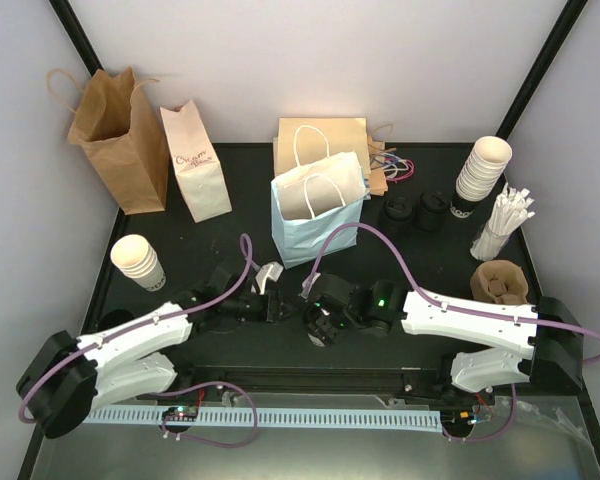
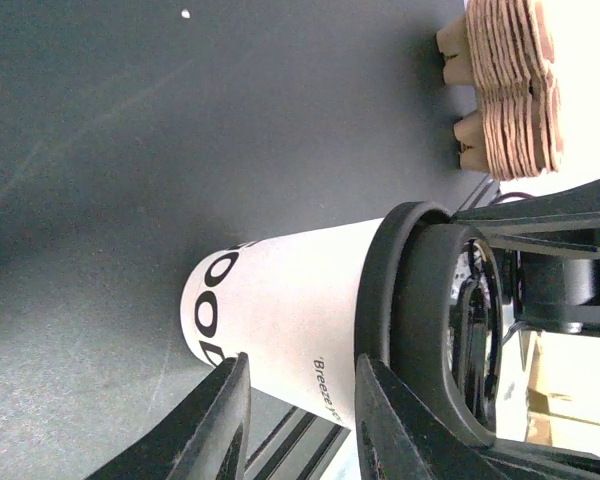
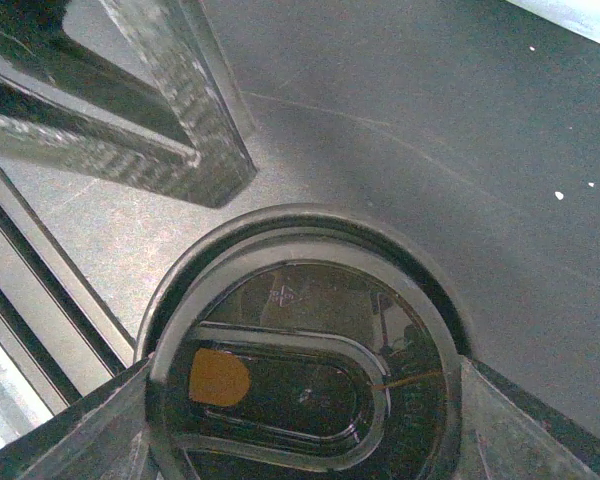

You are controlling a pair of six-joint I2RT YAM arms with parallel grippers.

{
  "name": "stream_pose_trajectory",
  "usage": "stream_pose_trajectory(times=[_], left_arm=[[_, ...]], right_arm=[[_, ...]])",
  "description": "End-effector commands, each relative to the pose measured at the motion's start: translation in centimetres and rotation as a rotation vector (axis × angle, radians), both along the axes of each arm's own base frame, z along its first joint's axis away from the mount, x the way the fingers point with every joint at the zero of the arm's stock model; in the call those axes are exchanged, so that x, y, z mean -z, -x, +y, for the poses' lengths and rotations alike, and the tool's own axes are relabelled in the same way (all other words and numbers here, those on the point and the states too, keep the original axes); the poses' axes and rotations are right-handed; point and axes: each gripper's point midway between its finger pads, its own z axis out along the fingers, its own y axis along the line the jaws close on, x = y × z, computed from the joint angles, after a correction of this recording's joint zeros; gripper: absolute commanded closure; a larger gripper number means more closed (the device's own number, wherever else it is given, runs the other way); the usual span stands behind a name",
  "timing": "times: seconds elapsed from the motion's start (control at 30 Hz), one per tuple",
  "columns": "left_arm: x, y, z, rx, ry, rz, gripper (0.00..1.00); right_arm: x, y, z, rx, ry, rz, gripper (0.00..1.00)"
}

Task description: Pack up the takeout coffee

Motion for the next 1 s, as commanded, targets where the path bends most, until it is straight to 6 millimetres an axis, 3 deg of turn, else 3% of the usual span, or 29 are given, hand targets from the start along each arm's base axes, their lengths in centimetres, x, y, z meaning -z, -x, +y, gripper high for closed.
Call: stream_pose_trajectory(times=[0.0,0.53,0.97], left_arm=[[-1.2,0.0,-1.4,0.058,0.071,0.008,0.69],[-2.5,-0.2,-1.2,0.033,0.111,-0.034,0.69],[-0.3,0.3,-2.0,0.071,0.083,0.039,0.75]], right_arm=[[3.2,2.5,-1.4,-0.032,0.096,0.122,0.25],[3.3,2.5,-1.4,-0.031,0.1,0.124,0.25],[3.3,2.6,-1.3,-0.036,0.098,0.13,0.25]])
